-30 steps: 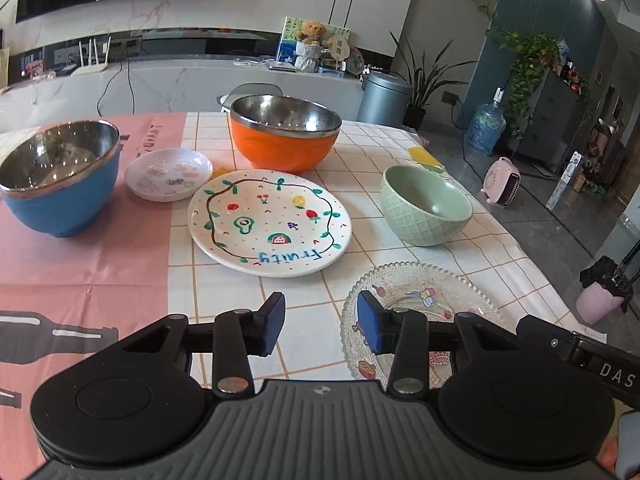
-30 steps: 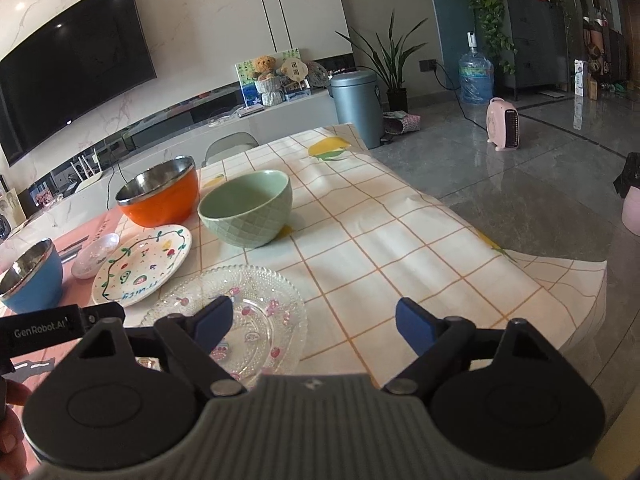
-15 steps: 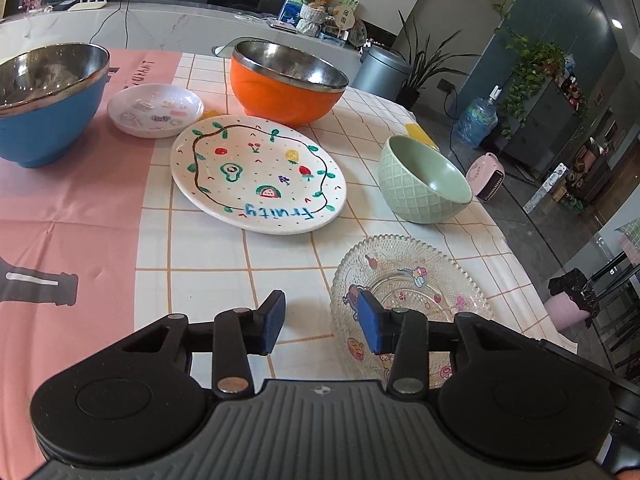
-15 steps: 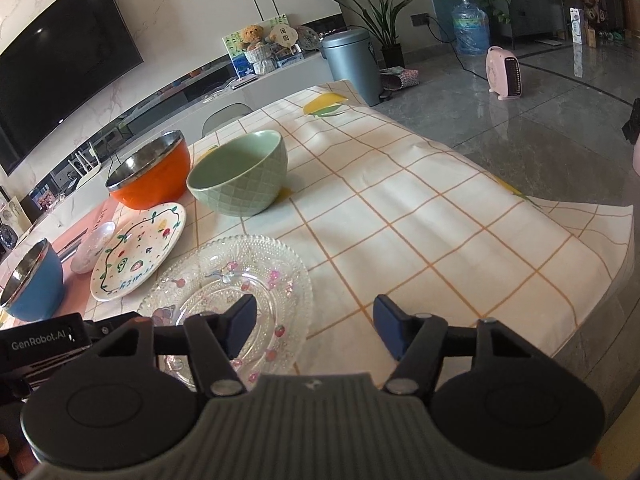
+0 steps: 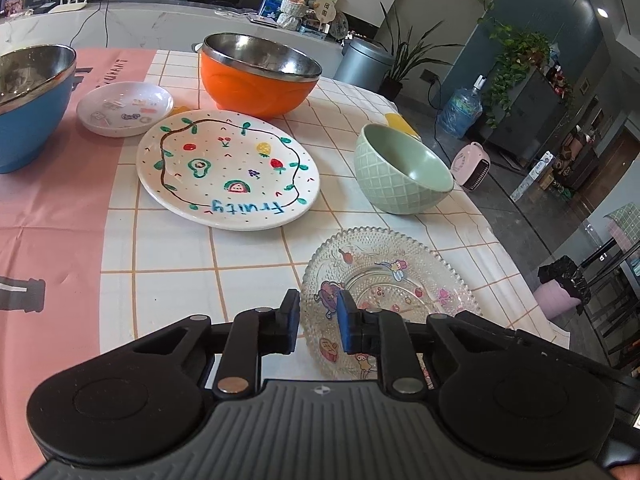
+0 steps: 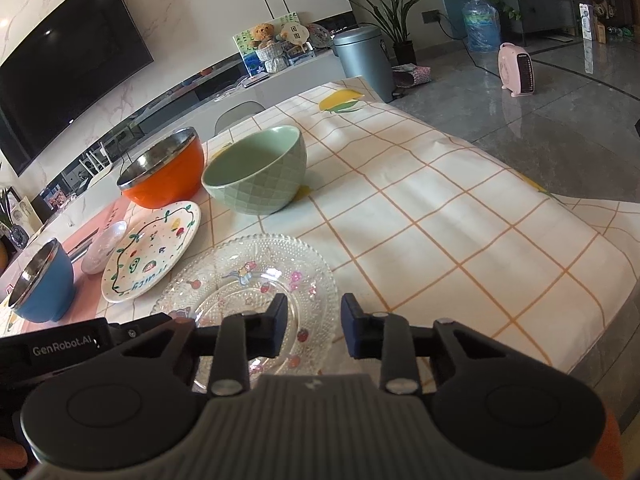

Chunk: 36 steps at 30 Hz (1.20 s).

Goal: Organize plates and bowls
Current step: 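Reach the left gripper to the clear glass plate rim and close, then lift the glass plate with the left gripper and carry it onto the pink mat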

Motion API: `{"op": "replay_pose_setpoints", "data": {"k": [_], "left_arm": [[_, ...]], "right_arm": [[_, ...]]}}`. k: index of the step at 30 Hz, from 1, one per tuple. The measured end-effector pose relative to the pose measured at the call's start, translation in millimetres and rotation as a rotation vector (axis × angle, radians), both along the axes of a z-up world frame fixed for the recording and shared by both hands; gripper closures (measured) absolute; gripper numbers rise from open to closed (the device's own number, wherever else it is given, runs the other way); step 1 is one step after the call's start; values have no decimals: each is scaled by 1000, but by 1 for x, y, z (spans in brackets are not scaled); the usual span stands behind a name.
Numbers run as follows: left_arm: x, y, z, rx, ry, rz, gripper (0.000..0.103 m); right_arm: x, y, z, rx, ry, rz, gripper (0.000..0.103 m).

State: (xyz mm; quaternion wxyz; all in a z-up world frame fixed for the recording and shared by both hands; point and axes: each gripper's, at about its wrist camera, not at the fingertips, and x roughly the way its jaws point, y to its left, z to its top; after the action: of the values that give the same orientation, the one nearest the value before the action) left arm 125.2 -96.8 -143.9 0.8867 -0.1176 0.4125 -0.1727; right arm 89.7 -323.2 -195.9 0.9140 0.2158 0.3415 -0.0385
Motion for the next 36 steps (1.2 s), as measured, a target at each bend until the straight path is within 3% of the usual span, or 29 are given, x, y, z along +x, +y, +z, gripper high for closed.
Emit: {"op": "replay_pose_setpoints", "data": {"k": [7,21,36], "left_arm": [[0,4,-1,-6,4,10,87],[-12,30,12,-41,8,51,88],[-46,124,33,-75,-3,224,88]], "right_arm": [[0,-2,0,8,11,-43,90],[-6,9,13,39,23,-12,93],[-9,92,41,19,2,179,93]]}}
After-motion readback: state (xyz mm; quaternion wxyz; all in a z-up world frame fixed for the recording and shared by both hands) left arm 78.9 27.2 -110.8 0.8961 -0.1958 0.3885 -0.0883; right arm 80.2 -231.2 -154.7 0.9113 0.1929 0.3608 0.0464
